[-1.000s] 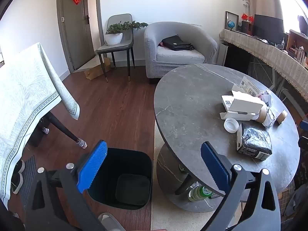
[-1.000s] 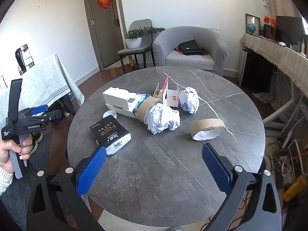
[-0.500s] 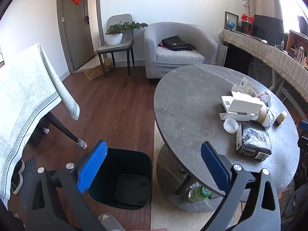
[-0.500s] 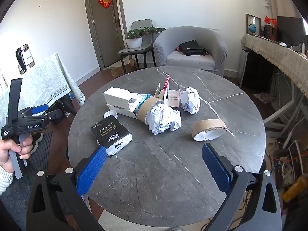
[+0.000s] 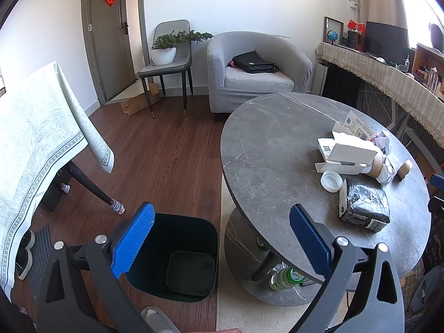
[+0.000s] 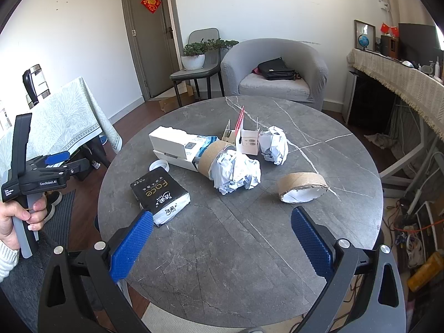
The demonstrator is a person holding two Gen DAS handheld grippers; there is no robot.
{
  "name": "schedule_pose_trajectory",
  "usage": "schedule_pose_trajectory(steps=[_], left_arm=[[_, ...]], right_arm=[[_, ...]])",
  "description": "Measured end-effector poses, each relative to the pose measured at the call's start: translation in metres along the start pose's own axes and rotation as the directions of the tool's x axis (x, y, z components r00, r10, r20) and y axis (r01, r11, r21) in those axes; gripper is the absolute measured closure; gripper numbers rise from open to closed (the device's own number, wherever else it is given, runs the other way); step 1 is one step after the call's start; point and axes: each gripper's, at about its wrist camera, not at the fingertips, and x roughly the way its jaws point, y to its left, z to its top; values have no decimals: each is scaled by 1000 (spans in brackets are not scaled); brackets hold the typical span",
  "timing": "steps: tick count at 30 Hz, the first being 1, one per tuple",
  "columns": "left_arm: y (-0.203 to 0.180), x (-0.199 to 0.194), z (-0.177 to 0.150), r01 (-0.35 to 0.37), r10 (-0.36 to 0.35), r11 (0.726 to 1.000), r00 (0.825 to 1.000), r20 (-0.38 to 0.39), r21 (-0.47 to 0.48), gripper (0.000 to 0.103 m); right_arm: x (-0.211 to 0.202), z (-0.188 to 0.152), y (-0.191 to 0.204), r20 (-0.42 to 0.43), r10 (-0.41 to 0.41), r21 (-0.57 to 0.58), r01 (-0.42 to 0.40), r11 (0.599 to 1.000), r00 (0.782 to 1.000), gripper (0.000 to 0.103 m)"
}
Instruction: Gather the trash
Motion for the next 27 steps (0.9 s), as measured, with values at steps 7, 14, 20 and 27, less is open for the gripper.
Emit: schedule_pose_trajectory(steps=[7,14,20,27], left_arm=[[1,0,-1,1,-1,1000,1000,0,-1,3],[0,0,0,-1,1,1000,1000,0,1,3],[0,0,0,-1,1,1000,1000,0,1,3],[0,0,0,-1,1,1000,1000,-1,1,3]], right_arm=[[0,0,-1,1,4,1,-4,1000,1000,3],[0,0,0,1,4,1,-4,1000,1000,3],[0,0,-1,1,6,2,-6,1000,1000,3],[1,0,0,1,4,1,-4,1000,1000,3]])
